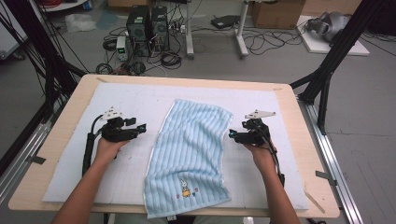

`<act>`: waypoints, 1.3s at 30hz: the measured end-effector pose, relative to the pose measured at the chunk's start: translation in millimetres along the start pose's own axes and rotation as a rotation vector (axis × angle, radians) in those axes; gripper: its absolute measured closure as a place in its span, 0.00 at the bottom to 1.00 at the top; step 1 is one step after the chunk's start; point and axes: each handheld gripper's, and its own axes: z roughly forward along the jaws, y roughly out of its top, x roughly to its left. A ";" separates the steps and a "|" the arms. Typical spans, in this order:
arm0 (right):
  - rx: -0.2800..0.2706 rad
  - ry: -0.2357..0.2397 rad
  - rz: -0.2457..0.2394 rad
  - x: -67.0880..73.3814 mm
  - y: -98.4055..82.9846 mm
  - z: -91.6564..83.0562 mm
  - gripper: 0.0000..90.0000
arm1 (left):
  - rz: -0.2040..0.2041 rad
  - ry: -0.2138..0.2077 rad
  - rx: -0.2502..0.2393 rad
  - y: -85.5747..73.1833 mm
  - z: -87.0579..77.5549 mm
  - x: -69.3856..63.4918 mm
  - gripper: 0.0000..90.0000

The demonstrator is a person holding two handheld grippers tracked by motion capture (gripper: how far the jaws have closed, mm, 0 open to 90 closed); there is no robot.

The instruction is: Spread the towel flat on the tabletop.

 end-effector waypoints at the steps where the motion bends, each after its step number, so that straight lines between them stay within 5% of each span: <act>1: -0.016 0.001 -0.010 0.4 -1.5 -1.5 0.35 | -0.007 -0.009 0.009 3.1 5.9 -0.8 0.38; 5: -0.036 -0.007 -0.018 0.7 -8.8 -3.3 0.34 | -0.038 -0.006 0.032 17.6 31.0 -1.3 0.24; 8: -0.042 -0.003 -0.029 -2.4 -9.8 -5.7 0.34 | -0.096 -0.022 0.018 26.8 47.1 2.5 0.23; 13: -0.068 0.003 0.000 -11.1 -12.4 -13.3 0.34 | -0.106 -0.006 0.052 39.2 73.0 3.1 0.24; 17: -0.071 -0.007 0.019 -15.4 -16.2 -15.8 0.34 | -0.077 -0.005 0.070 46.0 92.5 1.1 0.41; 23: -0.061 -0.007 0.027 -16.7 -19.9 -14.7 0.34 | -0.040 0.038 0.104 51.0 120.8 -4.7 0.49; 28: -0.051 -0.008 0.017 -14.8 -20.3 -13.6 0.34 | 0.039 0.059 0.162 52.9 139.6 -15.2 0.56; 33: -0.047 -0.007 0.017 -13.6 -22.2 -13.2 0.34 | 0.131 0.079 0.202 52.3 147.7 -26.0 0.77; 35: -0.045 -0.005 0.020 -13.5 -22.2 -12.7 0.34 | 0.129 0.061 0.210 52.6 146.8 -26.1 0.93; 39: -0.044 -0.005 0.016 -12.2 -21.9 -13.1 0.34 | 0.072 0.085 0.221 54.0 142.6 -20.0 0.96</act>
